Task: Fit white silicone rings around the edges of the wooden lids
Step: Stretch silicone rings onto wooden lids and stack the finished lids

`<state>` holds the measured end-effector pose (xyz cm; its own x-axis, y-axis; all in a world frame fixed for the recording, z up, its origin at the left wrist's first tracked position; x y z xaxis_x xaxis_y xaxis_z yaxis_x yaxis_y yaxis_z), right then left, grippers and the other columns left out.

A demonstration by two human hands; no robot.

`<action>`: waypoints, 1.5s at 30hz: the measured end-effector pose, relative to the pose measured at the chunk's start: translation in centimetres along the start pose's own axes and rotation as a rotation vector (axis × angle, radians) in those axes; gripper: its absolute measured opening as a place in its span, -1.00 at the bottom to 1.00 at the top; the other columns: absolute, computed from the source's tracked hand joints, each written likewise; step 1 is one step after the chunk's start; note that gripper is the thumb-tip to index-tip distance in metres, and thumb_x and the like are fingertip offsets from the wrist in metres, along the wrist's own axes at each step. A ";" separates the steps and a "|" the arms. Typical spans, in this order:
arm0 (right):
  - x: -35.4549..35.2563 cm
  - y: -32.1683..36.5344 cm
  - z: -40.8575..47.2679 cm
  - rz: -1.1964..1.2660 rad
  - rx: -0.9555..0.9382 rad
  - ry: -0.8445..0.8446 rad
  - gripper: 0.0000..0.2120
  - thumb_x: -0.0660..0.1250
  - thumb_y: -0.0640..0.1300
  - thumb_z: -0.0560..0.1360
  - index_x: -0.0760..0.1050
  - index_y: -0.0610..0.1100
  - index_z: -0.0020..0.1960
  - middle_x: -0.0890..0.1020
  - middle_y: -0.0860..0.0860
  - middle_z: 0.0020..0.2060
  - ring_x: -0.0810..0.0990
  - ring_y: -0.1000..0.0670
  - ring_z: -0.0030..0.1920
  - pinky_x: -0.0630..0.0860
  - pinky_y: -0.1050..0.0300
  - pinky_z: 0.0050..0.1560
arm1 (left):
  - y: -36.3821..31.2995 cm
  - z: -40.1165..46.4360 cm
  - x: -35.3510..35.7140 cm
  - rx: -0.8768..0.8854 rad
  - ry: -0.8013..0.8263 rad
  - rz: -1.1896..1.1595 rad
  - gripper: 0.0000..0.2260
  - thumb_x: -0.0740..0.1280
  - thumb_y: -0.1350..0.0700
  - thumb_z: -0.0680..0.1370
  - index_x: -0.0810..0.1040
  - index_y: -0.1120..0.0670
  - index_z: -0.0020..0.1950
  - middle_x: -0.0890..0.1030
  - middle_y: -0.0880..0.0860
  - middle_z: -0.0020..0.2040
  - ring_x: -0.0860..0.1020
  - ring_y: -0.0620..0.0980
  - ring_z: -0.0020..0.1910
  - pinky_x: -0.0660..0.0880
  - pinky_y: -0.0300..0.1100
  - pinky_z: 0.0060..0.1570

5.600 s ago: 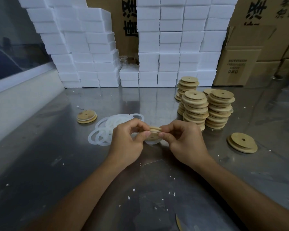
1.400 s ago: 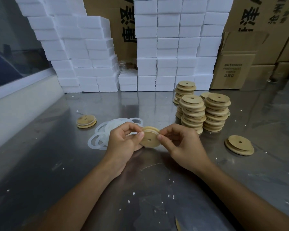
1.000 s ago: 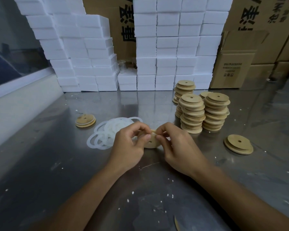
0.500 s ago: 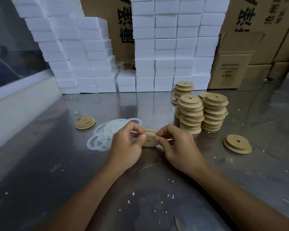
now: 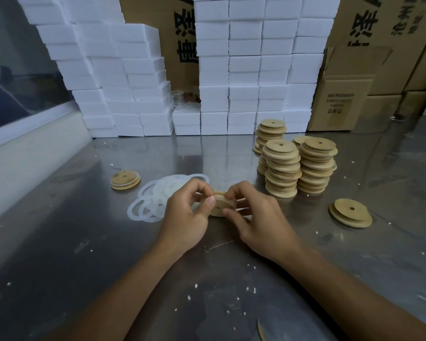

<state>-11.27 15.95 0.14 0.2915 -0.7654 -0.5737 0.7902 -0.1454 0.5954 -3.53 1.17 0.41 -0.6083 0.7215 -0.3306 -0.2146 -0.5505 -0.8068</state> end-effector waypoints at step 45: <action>-2.3 -0.6 0.2 0.119 0.167 -0.300 -0.89 0.47 -0.12 0.49 0.61 -0.11 -0.19 0.62 0.13 -0.37 0.59 0.11 -0.31 0.54 0.19 -0.28 | 3.8 3.4 -7.8 -0.549 -0.508 -0.307 -0.89 0.31 0.24 0.57 0.58 0.23 -0.12 0.66 0.06 -0.31 0.63 -0.06 -0.47 0.35 -0.32 -0.63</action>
<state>-12.50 17.64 1.24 0.1856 -0.9295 -0.3187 0.6537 -0.1253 0.7463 -2.19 -7.99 1.55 -0.8846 0.4552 0.1018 -0.1035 0.0213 -0.9944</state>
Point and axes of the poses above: each hand's wrist, its own z-axis towards the middle knuckle, its own x-axis out of the palm, y = z × x, the point moved 2 cm from there along z, towards the middle knuckle
